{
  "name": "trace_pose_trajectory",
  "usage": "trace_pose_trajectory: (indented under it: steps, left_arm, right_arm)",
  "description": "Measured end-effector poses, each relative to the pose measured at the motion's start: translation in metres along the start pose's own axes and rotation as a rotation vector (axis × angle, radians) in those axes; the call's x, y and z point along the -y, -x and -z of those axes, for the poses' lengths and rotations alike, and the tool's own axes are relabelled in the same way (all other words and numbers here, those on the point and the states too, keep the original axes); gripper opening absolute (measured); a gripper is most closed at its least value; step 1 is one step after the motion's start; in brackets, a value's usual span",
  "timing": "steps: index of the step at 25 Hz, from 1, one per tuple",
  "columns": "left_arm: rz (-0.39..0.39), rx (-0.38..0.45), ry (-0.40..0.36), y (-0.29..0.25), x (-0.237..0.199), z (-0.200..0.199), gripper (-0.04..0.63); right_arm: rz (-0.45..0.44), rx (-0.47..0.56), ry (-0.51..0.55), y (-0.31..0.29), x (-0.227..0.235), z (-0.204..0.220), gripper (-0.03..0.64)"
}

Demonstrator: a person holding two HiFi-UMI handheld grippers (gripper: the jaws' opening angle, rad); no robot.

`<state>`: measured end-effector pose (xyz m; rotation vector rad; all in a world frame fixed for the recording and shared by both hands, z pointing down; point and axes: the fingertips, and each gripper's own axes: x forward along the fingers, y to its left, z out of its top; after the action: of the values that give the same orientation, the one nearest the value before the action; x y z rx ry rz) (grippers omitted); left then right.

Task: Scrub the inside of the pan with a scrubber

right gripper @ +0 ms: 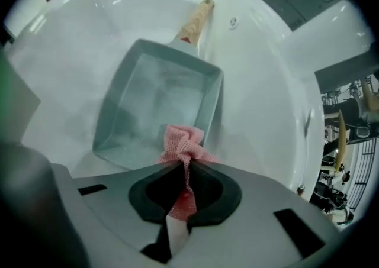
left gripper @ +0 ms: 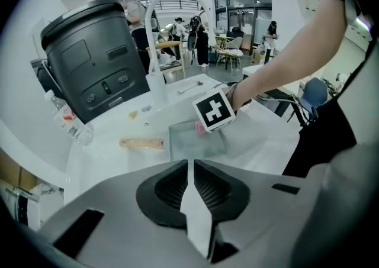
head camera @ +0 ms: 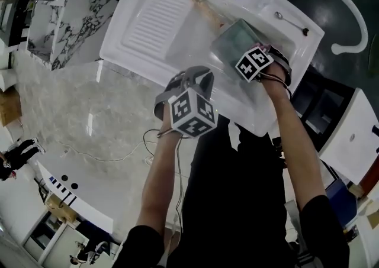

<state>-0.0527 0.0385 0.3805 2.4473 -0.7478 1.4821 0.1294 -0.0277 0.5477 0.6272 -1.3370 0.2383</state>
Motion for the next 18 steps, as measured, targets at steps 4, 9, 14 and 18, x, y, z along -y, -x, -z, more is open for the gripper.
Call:
trace_pose_trajectory:
  steps: [4, 9, 14, 18]
  left_arm:
    - [-0.043, 0.033, 0.074, 0.016, 0.007, -0.009, 0.054]
    - [-0.101, 0.095, 0.175, 0.043, 0.022, -0.025, 0.051]
    - [-0.193, 0.158, 0.257, 0.076, 0.040, -0.036, 0.048]
    - [-0.240, 0.209, 0.289, 0.103, 0.062, -0.049, 0.043]
  right_arm:
    - [-0.001, 0.170, -0.030, 0.047, 0.004, -0.011, 0.041]
    - [0.036, 0.340, -0.024, 0.113, 0.015, -0.012, 0.041]
    - [0.093, 0.501, 0.037, 0.170, 0.013, 0.001, 0.041]
    - [0.065, 0.653, 0.065, 0.219, 0.004, 0.019, 0.041]
